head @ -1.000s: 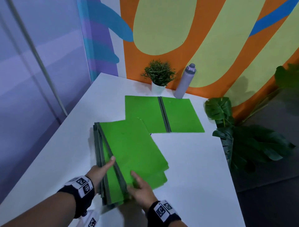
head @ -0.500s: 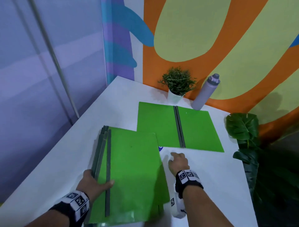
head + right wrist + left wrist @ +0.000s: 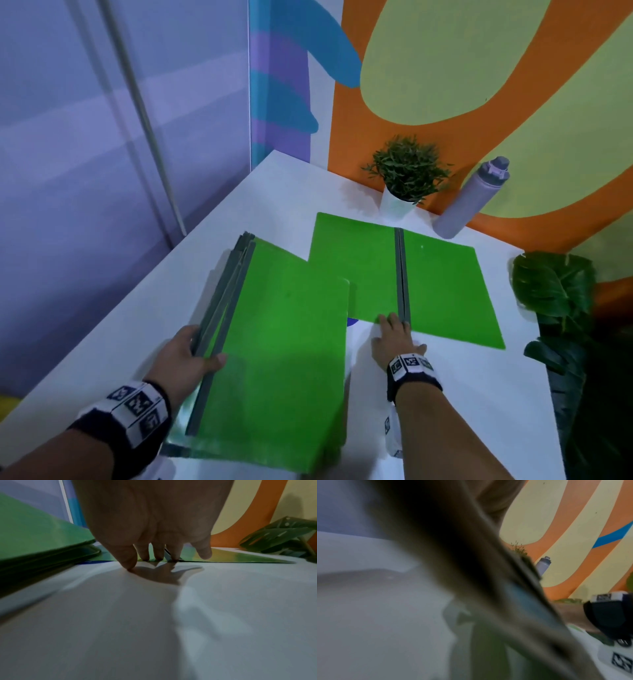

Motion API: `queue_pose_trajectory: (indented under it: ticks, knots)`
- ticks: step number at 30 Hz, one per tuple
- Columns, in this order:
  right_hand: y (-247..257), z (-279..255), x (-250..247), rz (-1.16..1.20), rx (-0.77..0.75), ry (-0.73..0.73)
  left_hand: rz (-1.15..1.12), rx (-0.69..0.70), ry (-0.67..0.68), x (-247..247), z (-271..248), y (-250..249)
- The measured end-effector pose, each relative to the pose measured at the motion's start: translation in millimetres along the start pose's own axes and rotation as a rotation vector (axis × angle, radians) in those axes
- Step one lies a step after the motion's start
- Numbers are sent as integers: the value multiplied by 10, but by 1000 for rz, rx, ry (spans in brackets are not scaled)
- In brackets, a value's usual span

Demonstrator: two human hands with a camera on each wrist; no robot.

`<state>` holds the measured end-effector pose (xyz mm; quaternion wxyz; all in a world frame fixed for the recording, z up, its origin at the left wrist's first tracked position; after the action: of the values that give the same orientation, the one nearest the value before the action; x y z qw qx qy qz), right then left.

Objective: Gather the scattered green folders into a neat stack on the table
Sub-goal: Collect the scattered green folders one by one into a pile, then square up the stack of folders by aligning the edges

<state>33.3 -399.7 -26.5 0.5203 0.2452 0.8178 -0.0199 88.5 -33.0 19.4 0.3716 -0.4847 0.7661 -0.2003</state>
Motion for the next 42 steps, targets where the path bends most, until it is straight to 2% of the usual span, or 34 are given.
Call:
queue_pose_trajectory:
  ticks: [6,9,12,15,19,21,24,26,29,33,35,38,42]
  knots:
    - [265,-680,291,-53,-48,-128,-162,93,16,-151,-130,-260]
    - [282,-1003,412,13,34,-221,-189,122,43,-214,-196,-355]
    - [195,-1252,600,160,146,-111,-172,124,80,-237,-241,-374]
    - [245,-1531,830,176,66,-22,-143,103,137,-228,-294,-337]
    - [471,-1821,942,206,-18,-50,-81,51,234,-215,-344,-196]
    - [527,-1896,925,349,-30,-156,-53,21,264,-207,-343,-116]
    - [510,-2041,840,844,153,-310,-45,-17,291,-165,-377,-36]
    - [469,-2095,803,1075,221,-278,-27,-11,301,-111,-399,10]
    - [442,-2139,739,1271,229,-223,41,6,334,0,-497,86]
    - [359,-2139,745,1379,295,-236,130,72,476,159,-637,170]
    - [288,-2154,760,1378,368,-297,191,89,535,226,-701,195]
    - [227,-2212,724,1340,450,-286,263,81,583,298,-758,247]
    - [185,-2263,722,1382,465,-281,261,50,629,357,-816,322]
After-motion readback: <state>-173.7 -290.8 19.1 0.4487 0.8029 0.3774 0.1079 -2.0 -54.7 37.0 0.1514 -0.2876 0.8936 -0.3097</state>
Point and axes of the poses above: each hand's wrist, its own z-axis towards the middle knuckle, its own x-axis out of the palm, y = z × x, the point moved 1 cm from there along z, towards the middle knuckle, and after that the axes turned 15 degrees about -x, right-handed, at the moved point
